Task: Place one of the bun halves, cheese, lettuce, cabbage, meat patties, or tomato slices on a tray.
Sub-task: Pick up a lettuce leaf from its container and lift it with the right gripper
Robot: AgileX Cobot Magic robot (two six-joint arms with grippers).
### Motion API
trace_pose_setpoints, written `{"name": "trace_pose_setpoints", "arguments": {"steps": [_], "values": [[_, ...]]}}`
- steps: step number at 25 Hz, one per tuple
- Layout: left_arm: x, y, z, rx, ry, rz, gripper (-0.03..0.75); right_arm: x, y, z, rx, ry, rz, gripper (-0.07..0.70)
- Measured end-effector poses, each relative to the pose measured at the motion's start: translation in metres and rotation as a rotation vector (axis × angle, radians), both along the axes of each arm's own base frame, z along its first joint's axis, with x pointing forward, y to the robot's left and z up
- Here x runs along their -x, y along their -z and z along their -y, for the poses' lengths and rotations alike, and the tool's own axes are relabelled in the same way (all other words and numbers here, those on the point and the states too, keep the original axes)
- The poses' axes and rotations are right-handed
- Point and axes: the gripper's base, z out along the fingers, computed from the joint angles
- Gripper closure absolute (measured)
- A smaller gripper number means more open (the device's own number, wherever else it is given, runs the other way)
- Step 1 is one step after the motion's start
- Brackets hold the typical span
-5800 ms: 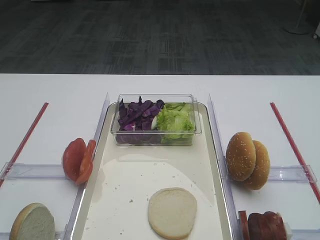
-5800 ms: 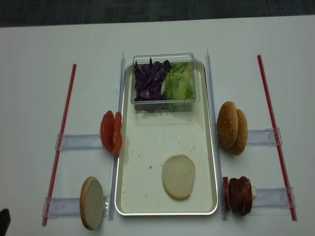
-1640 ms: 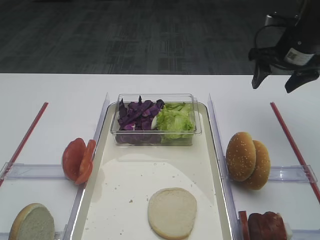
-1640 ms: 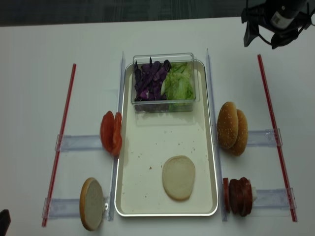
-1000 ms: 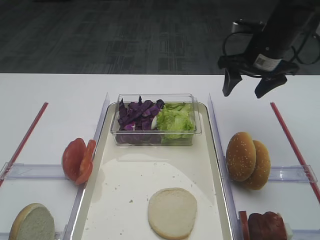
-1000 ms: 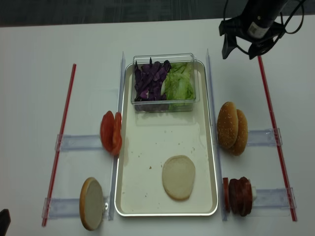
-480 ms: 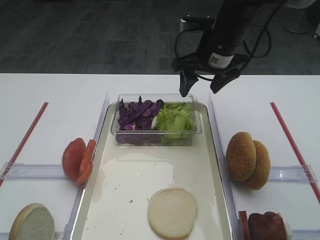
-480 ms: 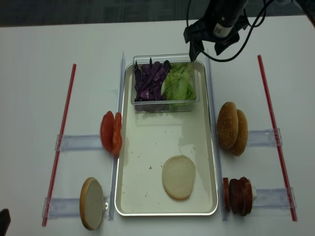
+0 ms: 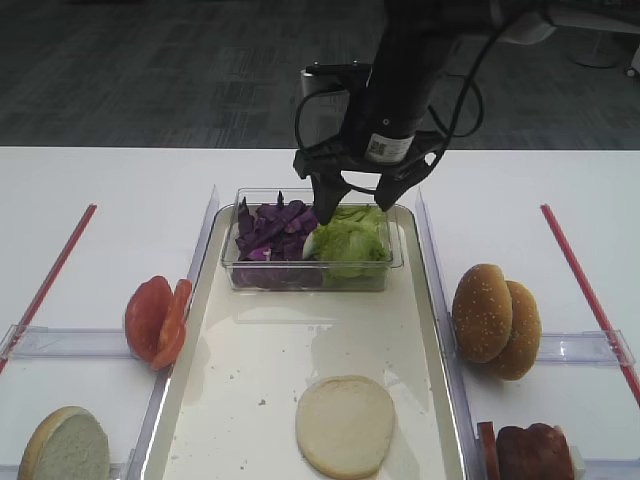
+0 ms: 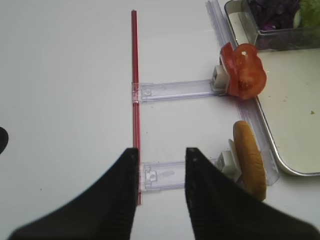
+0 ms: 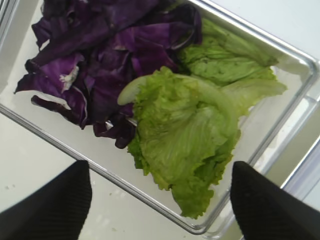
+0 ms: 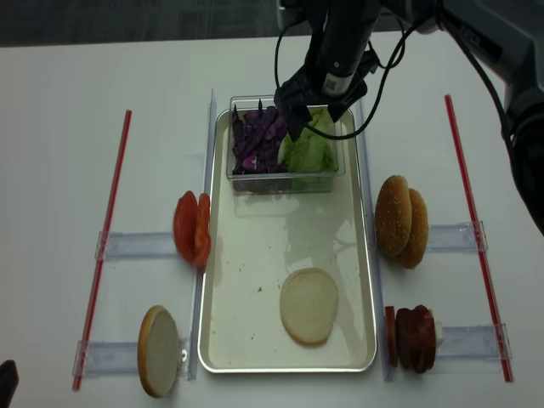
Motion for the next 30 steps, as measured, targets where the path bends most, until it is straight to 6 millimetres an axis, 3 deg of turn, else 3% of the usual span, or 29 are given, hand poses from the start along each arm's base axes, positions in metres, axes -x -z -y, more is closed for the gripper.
{"name": "trace_pose_setpoints", "arguments": {"steps": [17, 24, 30], "values": [[0.0, 0.0, 0.0, 0.0, 0.0, 0.0, 0.492, -0.01, 0.035, -0.009, 0.015, -0.016, -0.016, 0.043], [0.0, 0.0, 0.0, 0.0, 0.0, 0.0, 0.492, -0.016, 0.037, -0.013, 0.006, -0.021, 0.002, 0.049], [0.0, 0.0, 0.0, 0.0, 0.0, 0.0, 0.492, -0.018, 0.036, -0.016, 0.003, -0.028, 0.01, 0.183]]}}
